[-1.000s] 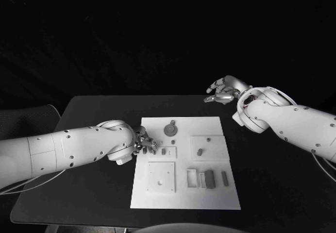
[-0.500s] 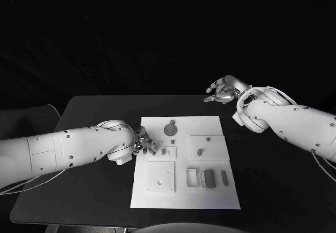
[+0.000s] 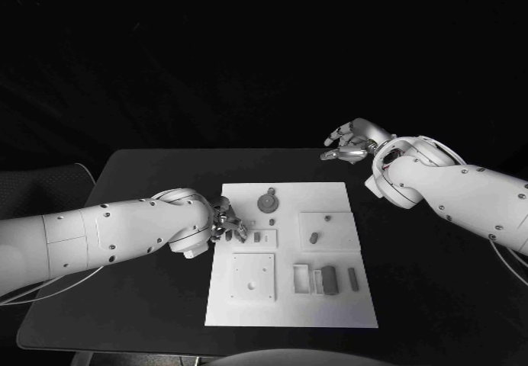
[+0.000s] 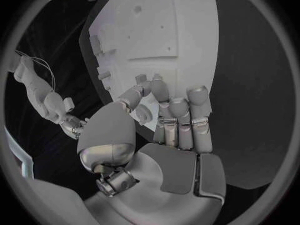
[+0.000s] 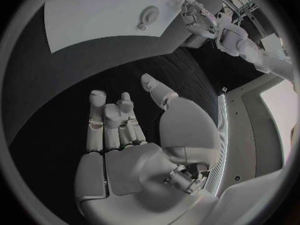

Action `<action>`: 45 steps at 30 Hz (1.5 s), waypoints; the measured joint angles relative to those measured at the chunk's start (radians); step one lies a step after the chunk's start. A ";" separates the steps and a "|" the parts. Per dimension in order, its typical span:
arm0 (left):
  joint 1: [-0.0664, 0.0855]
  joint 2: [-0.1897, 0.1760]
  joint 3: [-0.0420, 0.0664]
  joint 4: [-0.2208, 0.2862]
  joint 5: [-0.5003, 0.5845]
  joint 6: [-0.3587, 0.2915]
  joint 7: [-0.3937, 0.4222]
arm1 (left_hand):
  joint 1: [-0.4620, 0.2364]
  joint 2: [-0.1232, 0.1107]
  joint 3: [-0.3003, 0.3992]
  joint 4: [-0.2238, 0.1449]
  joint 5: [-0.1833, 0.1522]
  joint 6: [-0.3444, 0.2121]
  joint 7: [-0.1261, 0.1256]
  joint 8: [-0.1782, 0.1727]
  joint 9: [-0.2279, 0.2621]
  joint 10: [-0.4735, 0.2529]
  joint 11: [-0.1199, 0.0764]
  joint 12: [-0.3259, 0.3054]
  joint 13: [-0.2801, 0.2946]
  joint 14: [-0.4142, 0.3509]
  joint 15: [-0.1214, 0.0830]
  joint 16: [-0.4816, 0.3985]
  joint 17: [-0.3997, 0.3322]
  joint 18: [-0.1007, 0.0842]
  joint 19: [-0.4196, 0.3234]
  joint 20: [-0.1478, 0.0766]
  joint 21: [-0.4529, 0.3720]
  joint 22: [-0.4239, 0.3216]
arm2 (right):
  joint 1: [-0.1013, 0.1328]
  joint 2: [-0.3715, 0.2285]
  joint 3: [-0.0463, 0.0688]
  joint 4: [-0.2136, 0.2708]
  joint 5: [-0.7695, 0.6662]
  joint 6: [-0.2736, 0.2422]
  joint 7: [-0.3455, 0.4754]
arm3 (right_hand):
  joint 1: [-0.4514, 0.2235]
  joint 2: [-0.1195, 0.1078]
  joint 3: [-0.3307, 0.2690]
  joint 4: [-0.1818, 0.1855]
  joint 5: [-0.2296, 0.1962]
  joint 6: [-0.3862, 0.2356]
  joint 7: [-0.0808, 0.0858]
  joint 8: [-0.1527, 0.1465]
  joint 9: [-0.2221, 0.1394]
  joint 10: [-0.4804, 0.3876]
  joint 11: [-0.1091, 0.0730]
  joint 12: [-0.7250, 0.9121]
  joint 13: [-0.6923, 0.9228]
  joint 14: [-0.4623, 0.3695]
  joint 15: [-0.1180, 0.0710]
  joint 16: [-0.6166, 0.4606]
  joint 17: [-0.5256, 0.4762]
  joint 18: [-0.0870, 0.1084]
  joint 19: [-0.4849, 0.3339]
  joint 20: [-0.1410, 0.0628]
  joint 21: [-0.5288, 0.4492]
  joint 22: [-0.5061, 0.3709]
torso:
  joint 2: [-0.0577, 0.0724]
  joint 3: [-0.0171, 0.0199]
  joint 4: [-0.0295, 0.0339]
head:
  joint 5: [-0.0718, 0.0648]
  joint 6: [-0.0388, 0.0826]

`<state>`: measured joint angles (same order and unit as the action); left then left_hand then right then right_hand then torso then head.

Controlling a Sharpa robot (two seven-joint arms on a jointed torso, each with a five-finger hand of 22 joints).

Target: Assemble the parts on the task board

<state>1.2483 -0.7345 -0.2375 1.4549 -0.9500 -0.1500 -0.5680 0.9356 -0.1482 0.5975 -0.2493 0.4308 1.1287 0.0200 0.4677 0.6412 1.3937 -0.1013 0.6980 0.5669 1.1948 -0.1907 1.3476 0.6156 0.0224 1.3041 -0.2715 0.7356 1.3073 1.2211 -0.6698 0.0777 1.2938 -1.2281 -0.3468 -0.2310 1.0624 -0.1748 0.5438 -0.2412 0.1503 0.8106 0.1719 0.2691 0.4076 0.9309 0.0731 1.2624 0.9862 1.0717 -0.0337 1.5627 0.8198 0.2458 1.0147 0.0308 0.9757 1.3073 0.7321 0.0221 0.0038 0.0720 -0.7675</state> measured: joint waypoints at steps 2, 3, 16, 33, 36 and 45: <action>-0.001 -0.001 0.000 0.003 -0.003 -0.010 0.002 | 0.000 0.000 0.000 0.000 0.010 0.000 0.000 0.000 0.002 0.000 0.000 0.001 0.000 0.000 0.000 0.004 0.000 0.000 0.000 0.000 0.004 0.000 | 0.000 0.000 0.000 0.000 0.000 0.000 0.000 | 0.000 0.000 0.000 0.000 0.000 0.000 0.000 0.000 0.000 0.000 0.000 0.000 0.000 0.000 0.000 0.000 0.000 0.000 0.000 0.000 0.000 0.000 | 0.000 0.0000 0.0000 | 0.000 0.000; -0.001 -0.002 0.000 0.004 -0.005 -0.017 0.003 | 0.000 0.000 0.000 0.000 0.017 0.000 0.000 0.000 0.002 0.000 0.000 0.004 0.000 -0.001 0.001 0.004 0.000 0.000 0.000 0.000 0.007 0.000 | 0.000 0.000 0.000 0.000 0.000 0.000 0.000 | 0.000 0.000 0.000 0.000 0.000 0.000 0.000 0.000 0.000 0.000 0.000 0.000 0.000 0.000 0.000 0.000 0.000 0.000 0.000 0.000 0.000 0.000 | 0.000 0.0000 0.0000 | 0.000 0.000; -0.014 -0.042 0.000 0.045 -0.007 -0.172 0.008 | 0.000 0.000 -0.004 -0.004 0.048 0.000 0.000 0.015 0.000 0.009 -0.009 0.014 -0.002 0.006 -0.003 0.012 0.000 0.000 0.015 0.004 0.014 0.001 | 0.000 -0.007 0.000 0.001 0.001 0.000 0.000 | 0.000 0.000 -0.003 0.003 0.000 0.000 0.001 0.000 0.000 0.000 0.000 0.000 -0.001 0.000 0.000 0.000 0.000 0.000 0.000 0.000 0.000 0.000 | 0.000 0.0016 -0.0002 | 0.004 -0.002; -0.055 -0.071 0.000 0.103 -0.004 -0.324 0.000 | 0.000 0.000 0.011 0.011 0.048 0.000 0.000 0.035 -0.015 0.015 -0.011 0.029 -0.003 0.010 0.001 0.023 0.000 0.000 0.029 0.011 0.023 0.001 | -0.001 -0.006 -0.001 -0.006 0.001 0.002 -0.001 | 0.000 0.000 -0.003 0.003 0.000 0.001 0.003 0.000 0.000 0.000 0.000 0.000 -0.001 0.000 0.000 0.000 0.000 0.000 0.000 0.000 0.000 0.000 | -0.003 0.0034 0.0009 | 0.014 -0.017; -0.065 -0.070 -0.001 0.107 -0.001 -0.337 -0.003 | 0.000 0.000 0.011 0.011 0.048 0.000 0.000 0.035 -0.015 0.016 -0.010 0.029 -0.003 0.012 0.003 0.023 0.000 0.000 0.029 0.011 0.023 0.000 | -0.002 -0.005 -0.001 -0.009 0.001 0.002 -0.001 | 0.000 0.000 -0.003 0.003 0.000 0.001 0.003 0.000 0.000 0.000 0.000 0.000 -0.001 0.000 0.000 0.000 0.000 0.000 0.000 0.000 0.000 0.000 | -0.005 0.0040 0.0013 | 0.017 -0.022; -0.081 -0.067 -0.001 0.107 0.001 -0.372 -0.005 | 0.000 0.000 0.011 0.011 0.044 0.000 0.000 0.035 -0.018 0.016 -0.010 0.029 -0.003 0.012 0.003 0.023 0.000 0.000 0.029 0.011 0.023 0.000 | -0.006 -0.001 -0.002 -0.013 0.001 0.003 -0.001 | 0.000 0.000 0.000 0.005 0.000 0.000 0.004 0.000 -0.001 0.000 0.000 0.000 -0.002 -0.001 0.001 0.000 0.000 0.000 0.000 0.000 0.000 0.000 | -0.012 0.0073 0.0030 | 0.020 -0.030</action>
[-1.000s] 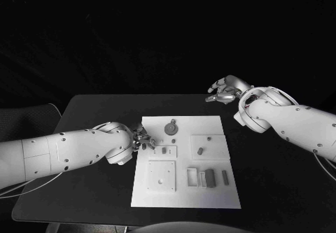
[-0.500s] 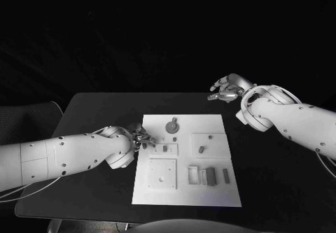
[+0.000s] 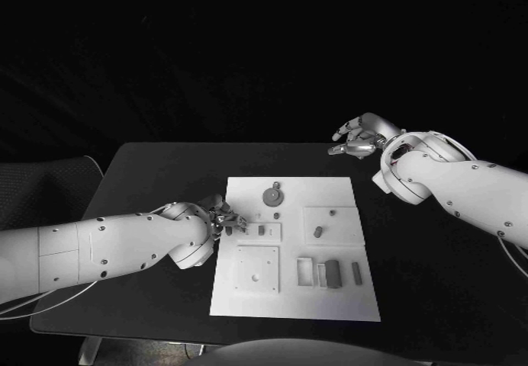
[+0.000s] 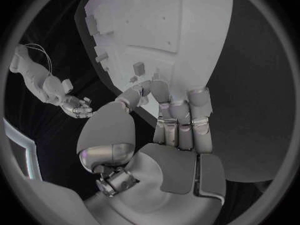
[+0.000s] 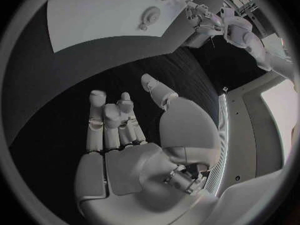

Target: Assemble the parts on the task board

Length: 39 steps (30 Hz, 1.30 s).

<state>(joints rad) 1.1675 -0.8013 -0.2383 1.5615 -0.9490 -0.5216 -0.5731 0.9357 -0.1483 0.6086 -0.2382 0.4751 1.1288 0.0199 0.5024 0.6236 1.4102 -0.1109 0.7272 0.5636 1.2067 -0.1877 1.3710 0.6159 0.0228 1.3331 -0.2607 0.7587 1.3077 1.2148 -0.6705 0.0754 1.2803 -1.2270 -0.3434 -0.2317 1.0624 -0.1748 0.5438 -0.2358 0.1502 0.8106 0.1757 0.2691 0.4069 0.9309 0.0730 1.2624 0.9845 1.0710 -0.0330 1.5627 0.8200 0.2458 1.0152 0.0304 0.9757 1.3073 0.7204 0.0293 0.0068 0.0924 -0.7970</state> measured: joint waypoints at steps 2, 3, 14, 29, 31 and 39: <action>-0.002 0.003 0.000 -0.001 -0.001 -0.005 0.000 | 0.000 0.000 0.000 0.000 0.000 0.000 0.000 0.000 0.000 0.000 0.000 0.000 0.000 0.000 0.000 0.000 0.000 0.000 0.000 0.000 0.000 0.000 | 0.000 0.000 0.000 0.000 0.000 0.000 0.000 | 0.000 0.000 0.000 0.000 0.000 0.000 0.000 0.000 0.000 0.000 0.000 0.000 0.000 0.000 0.000 0.000 0.000 0.000 0.002 -0.001 0.000 0.000 | -0.001 0.0005 0.0001 | 0.001 -0.002; -0.004 0.004 0.000 -0.001 -0.001 -0.007 0.000 | 0.000 0.000 0.000 0.000 0.000 0.000 0.000 0.000 0.000 0.000 0.000 0.000 0.000 0.002 -0.002 0.000 0.000 0.000 0.000 0.000 0.000 0.000 | 0.000 0.000 0.000 0.000 0.000 0.000 0.000 | 0.000 0.000 0.000 0.000 0.000 0.000 0.000 0.000 0.000 0.000 0.000 0.000 0.000 0.000 0.000 0.000 0.000 0.000 0.002 -0.001 0.000 0.000 | -0.001 0.0010 0.0001 | 0.001 -0.002; -0.008 0.019 0.000 -0.013 -0.005 -0.014 0.000 | 0.000 0.000 0.003 0.003 -0.004 0.000 0.000 0.000 0.000 0.003 0.003 0.000 0.000 0.005 -0.001 0.000 -0.001 0.000 0.000 0.000 0.000 0.000 | -0.001 0.001 0.000 0.000 0.000 0.001 0.000 | 0.000 0.000 0.000 0.000 0.000 -0.002 -0.002 0.000 0.000 0.000 0.000 0.000 0.000 -0.001 0.001 0.000 -0.001 0.000 0.002 -0.001 0.000 0.000 | -0.001 0.0011 0.0001 | 0.001 0.000; -0.020 0.037 0.000 -0.027 -0.011 -0.013 -0.001 | 0.000 0.000 0.003 0.003 -0.016 0.000 0.000 0.005 -0.006 0.001 0.001 0.004 -0.001 0.006 0.001 0.000 -0.002 0.000 0.000 0.000 0.000 0.000 | -0.001 0.000 0.000 0.000 0.001 0.002 0.000 | 0.000 0.000 -0.003 0.003 0.000 -0.002 -0.002 0.000 0.000 0.000 0.000 0.000 0.000 -0.001 0.001 0.000 -0.001 0.000 0.002 -0.001 0.000 0.000 | 0.000 -0.0006 0.0001 | -0.006 -0.002; -0.020 0.037 0.000 -0.029 -0.014 -0.012 -0.001 | 0.000 0.000 0.003 0.003 -0.016 0.000 0.000 0.005 -0.006 0.001 0.001 0.004 -0.001 0.007 0.001 0.000 -0.002 0.000 0.000 0.000 0.000 0.000 | -0.001 0.000 0.000 0.000 0.001 0.002 0.000 | 0.000 0.000 -0.003 0.003 0.000 -0.002 -0.002 0.000 0.000 0.000 0.000 0.000 0.000 -0.001 0.001 0.000 -0.001 0.000 0.002 -0.001 0.000 0.000 | 0.000 -0.0008 0.0001 | -0.007 -0.003; -0.020 0.040 0.000 -0.030 -0.031 -0.009 -0.001 | 0.000 0.000 0.003 0.003 -0.023 0.000 0.000 0.004 -0.006 0.001 0.000 0.004 -0.002 0.007 0.001 -0.001 -0.003 0.000 0.000 0.000 0.000 0.000 | -0.002 -0.001 0.000 0.001 0.001 0.003 0.000 | 0.000 0.000 0.000 0.006 0.000 -0.002 -0.002 0.000 0.000 0.000 0.000 0.000 -0.001 -0.001 0.001 0.000 -0.001 0.000 0.002 -0.001 0.000 0.000 | 0.000 -0.0008 0.0007 | -0.009 -0.006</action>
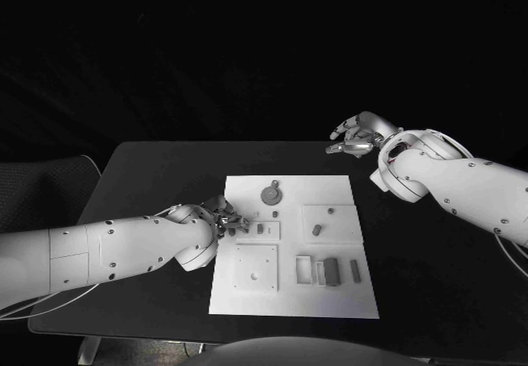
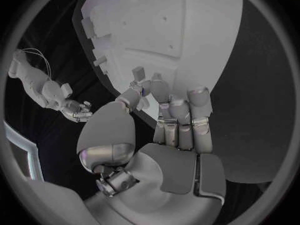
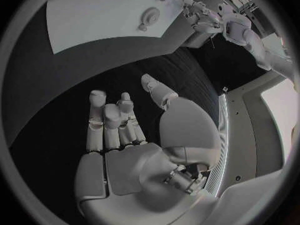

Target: Assemble the parts on the task board

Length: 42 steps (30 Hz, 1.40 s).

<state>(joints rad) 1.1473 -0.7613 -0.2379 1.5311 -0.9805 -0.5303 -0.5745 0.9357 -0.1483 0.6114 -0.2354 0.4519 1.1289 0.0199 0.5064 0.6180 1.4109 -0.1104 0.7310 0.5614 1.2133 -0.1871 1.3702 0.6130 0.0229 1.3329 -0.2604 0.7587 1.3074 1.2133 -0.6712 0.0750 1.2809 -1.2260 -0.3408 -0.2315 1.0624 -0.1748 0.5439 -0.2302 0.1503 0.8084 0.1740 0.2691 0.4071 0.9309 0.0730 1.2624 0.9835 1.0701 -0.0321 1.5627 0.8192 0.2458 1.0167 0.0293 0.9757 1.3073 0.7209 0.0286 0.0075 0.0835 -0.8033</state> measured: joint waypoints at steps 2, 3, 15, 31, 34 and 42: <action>0.000 0.001 0.000 -0.001 -0.005 0.001 0.000 | 0.000 0.000 0.000 0.000 0.000 0.000 0.000 0.000 0.000 0.000 0.000 0.000 0.000 0.000 0.000 0.000 0.000 0.000 0.000 0.000 0.000 0.000 | 0.000 0.000 0.000 0.000 0.000 0.000 0.000 | 0.000 0.000 0.000 0.000 0.000 0.000 0.000 0.000 0.000 0.000 0.000 0.000 0.000 0.000 0.000 0.000 0.000 0.000 0.000 0.000 0.000 0.000 | 0.000 0.0001 0.0000 | 0.000 0.000; 0.000 0.001 0.000 -0.001 -0.007 0.001 0.000 | 0.000 0.000 0.000 0.000 0.000 0.000 0.000 0.000 0.000 0.000 0.000 0.000 0.000 0.000 0.000 0.000 0.000 0.000 0.000 0.000 0.000 0.000 | 0.000 0.000 0.000 0.000 0.000 0.000 0.000 | 0.000 0.000 0.000 0.000 0.000 0.000 0.000 0.000 0.000 0.000 0.000 0.000 0.000 0.000 0.000 0.000 0.000 0.000 0.000 0.000 0.000 0.000 | 0.000 0.0002 0.0000 | 0.000 0.000; -0.001 0.000 -0.001 -0.007 -0.031 0.005 -0.003 | 0.000 0.000 0.000 0.000 -0.004 0.000 0.000 0.004 0.000 0.000 0.000 0.000 0.000 -0.001 -0.002 0.000 0.000 0.000 -0.002 0.002 0.000 0.000 | -0.001 -0.002 0.000 0.000 0.000 0.003 0.000 | 0.000 0.000 0.000 0.000 0.000 0.002 0.002 0.000 -0.001 0.000 0.000 0.000 0.000 0.000 0.000 0.000 0.000 0.000 0.000 0.000 0.000 0.000 | 0.000 0.0010 0.0000 | 0.002 -0.001; -0.001 0.003 0.000 -0.011 -0.039 0.015 -0.005 | 0.000 0.000 0.002 0.002 -0.012 0.000 0.000 0.004 -0.002 0.001 0.001 0.000 -0.001 -0.001 -0.001 0.000 -0.001 0.000 -0.002 0.002 0.000 0.001 | -0.001 -0.001 0.000 0.000 0.000 0.006 0.000 | 0.000 0.000 0.000 0.000 0.000 0.002 0.002 0.000 -0.001 0.000 0.000 0.000 0.000 0.000 0.000 0.000 0.000 0.000 -0.002 0.002 0.000 0.000 | 0.000 0.0007 -0.0001 | 0.003 -0.004; -0.001 0.003 0.001 -0.012 -0.035 0.017 -0.004 | 0.000 0.000 0.002 0.002 -0.012 0.000 0.000 0.004 -0.002 0.001 0.001 0.000 -0.002 -0.001 -0.001 0.000 -0.001 0.000 -0.002 0.002 0.000 0.001 | -0.001 -0.001 0.000 -0.001 0.001 0.006 0.000 | -0.003 0.003 0.000 0.000 0.000 0.002 0.002 0.000 -0.001 0.000 0.000 0.000 0.000 0.000 0.000 0.000 0.000 0.000 -0.002 0.002 0.000 0.000 | 0.000 0.0007 -0.0001 | 0.003 -0.004; -0.001 0.003 0.002 -0.015 -0.027 0.023 0.001 | 0.002 -0.002 0.016 0.011 -0.087 0.000 0.000 0.014 -0.006 0.001 0.001 0.008 -0.004 -0.004 -0.004 0.003 -0.002 0.000 -0.002 0.002 0.000 0.000 | -0.001 -0.001 0.000 0.000 0.001 0.006 0.000 | -0.004 0.004 0.000 0.000 0.000 0.002 0.002 0.000 -0.001 0.000 0.000 0.000 0.000 0.000 0.000 0.000 0.000 0.000 -0.002 0.002 0.000 0.000 | 0.000 0.0012 -0.0002 | 0.002 -0.006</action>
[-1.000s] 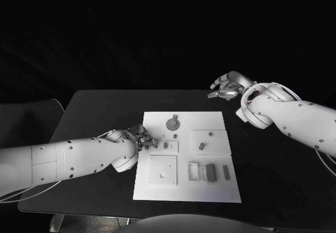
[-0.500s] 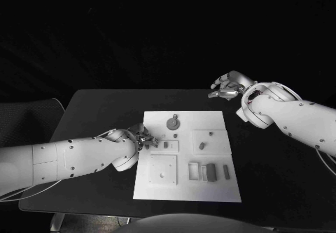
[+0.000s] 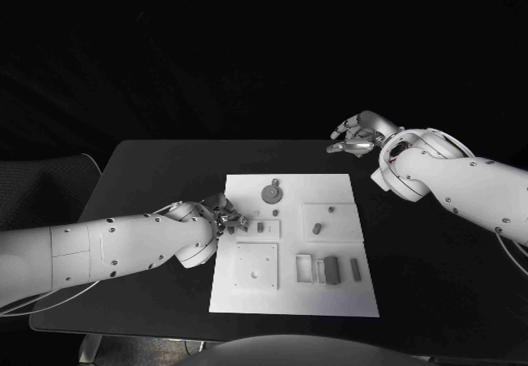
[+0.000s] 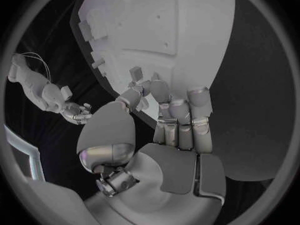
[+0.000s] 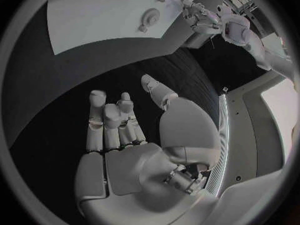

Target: Assemble the parts on the task board

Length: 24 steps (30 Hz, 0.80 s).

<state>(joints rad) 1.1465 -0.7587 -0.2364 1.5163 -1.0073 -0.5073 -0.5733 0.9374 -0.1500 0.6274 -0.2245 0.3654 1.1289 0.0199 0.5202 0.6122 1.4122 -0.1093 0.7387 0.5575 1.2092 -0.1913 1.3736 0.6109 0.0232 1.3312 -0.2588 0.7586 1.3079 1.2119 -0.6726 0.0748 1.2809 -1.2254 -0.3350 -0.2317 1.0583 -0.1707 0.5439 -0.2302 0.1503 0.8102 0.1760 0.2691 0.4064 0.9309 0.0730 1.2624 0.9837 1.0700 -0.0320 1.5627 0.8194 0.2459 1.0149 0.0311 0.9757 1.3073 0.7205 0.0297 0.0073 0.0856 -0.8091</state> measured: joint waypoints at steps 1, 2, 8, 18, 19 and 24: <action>0.000 0.000 0.000 0.000 0.001 0.000 0.000 | 0.002 -0.002 0.002 0.002 -0.004 0.000 0.000 0.003 0.000 0.000 0.000 0.000 0.000 0.000 0.000 0.001 0.000 0.000 0.000 0.000 0.000 0.000 | 0.000 0.000 0.000 0.000 0.000 0.000 0.000 | 0.000 0.000 0.000 0.000 0.000 0.000 0.000 0.000 0.000 0.000 0.000 0.000 0.000 0.000 0.000 0.000 0.000 0.000 0.000 0.000 0.000 0.000 | 0.000 0.0000 -0.0002 | 0.000 0.000; 0.000 0.000 0.000 -0.001 0.002 0.001 0.001 | 0.005 -0.005 0.005 0.005 -0.006 0.000 0.000 0.004 0.000 0.000 0.000 0.002 0.000 -0.001 -0.001 0.001 0.000 0.000 0.000 0.000 0.000 0.000 | 0.000 0.000 0.000 0.000 0.000 0.000 0.000 | 0.000 0.000 0.000 0.000 0.000 0.000 0.000 0.000 0.000 0.000 0.000 0.000 0.000 0.000 0.000 0.000 0.000 0.000 0.000 0.000 0.000 0.000 | 0.000 0.0001 -0.0002 | 0.000 0.000; 0.000 0.001 0.000 -0.003 0.006 0.003 0.003 | 0.008 -0.034 0.022 0.020 -0.061 0.000 0.000 0.024 -0.001 0.000 0.000 0.008 -0.004 -0.001 -0.001 0.001 -0.002 0.000 0.000 0.000 0.000 0.000 | 0.000 0.000 0.000 -0.001 0.000 0.000 0.000 | 0.000 0.000 0.000 0.000 0.000 -0.001 -0.001 0.000 0.000 0.000 0.000 0.000 0.000 0.000 0.000 0.000 0.000 0.000 0.000 0.000 0.000 0.001 | 0.000 0.0000 -0.0002 | 0.000 0.000; -0.001 0.001 -0.001 -0.007 0.016 0.008 0.003 | 0.005 -0.091 0.010 0.089 -0.204 0.007 -0.007 0.044 -0.010 -0.004 0.000 0.016 -0.011 0.006 -0.013 0.005 -0.007 0.016 0.000 0.000 0.000 0.000 | 0.000 0.000 0.000 -0.001 0.000 0.000 0.000 | 0.000 0.000 0.000 0.000 0.000 -0.002 -0.002 0.000 0.000 0.000 0.000 0.000 -0.001 0.000 0.000 0.000 0.000 0.000 0.000 0.000 0.000 0.001 | 0.000 0.0002 -0.0001 | -0.001 0.000; -0.001 0.001 -0.001 -0.007 0.017 0.008 0.003 | 0.002 -0.095 0.009 0.095 -0.227 0.007 -0.007 0.044 -0.013 -0.004 0.000 0.016 -0.012 0.004 -0.014 0.005 -0.008 0.016 0.000 0.000 0.000 0.000 | 0.000 0.000 0.000 -0.001 0.000 0.000 0.000 | 0.000 0.000 0.000 0.000 0.000 -0.002 -0.002 0.000 0.000 0.000 0.000 0.000 -0.001 0.000 0.000 0.000 0.000 0.000 0.000 0.000 0.000 0.001 | 0.000 0.0002 -0.0001 | -0.001 0.000; -0.001 0.001 -0.001 -0.008 0.024 0.008 0.004 | -0.004 -0.111 0.003 0.122 -0.302 0.008 -0.008 0.044 -0.019 -0.005 0.001 0.016 -0.016 0.004 -0.014 0.009 -0.009 0.018 0.000 0.000 0.000 0.000 | 0.000 0.000 0.000 -0.002 0.000 0.000 0.000 | 0.000 0.000 0.000 0.000 0.000 -0.002 -0.002 0.000 -0.001 0.000 0.000 0.000 -0.001 0.000 0.000 0.000 0.000 0.000 0.000 0.000 0.000 0.001 | 0.000 0.0003 -0.0001 | -0.001 0.000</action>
<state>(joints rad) 1.1451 -0.7578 -0.2377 1.5082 -0.9835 -0.4989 -0.5692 0.9335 -0.2614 0.6303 -0.1023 0.0637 1.1365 0.0123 0.5644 0.5931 1.4075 -0.1088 0.7550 0.5419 1.2133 -0.2057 1.3826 0.6015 0.0414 1.3312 -0.2587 0.7587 1.3076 1.2118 -0.6724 0.0748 1.2787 -1.2252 -0.3349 -0.2317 1.0583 -0.1708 0.5440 -0.2303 0.1503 0.8083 0.1743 0.2691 0.4055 0.9309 0.0730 1.2624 0.9829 1.0700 -0.0319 1.5627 0.8194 0.2458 1.0147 0.0314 0.9757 1.3079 0.7206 0.0300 0.0072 0.0847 -0.8086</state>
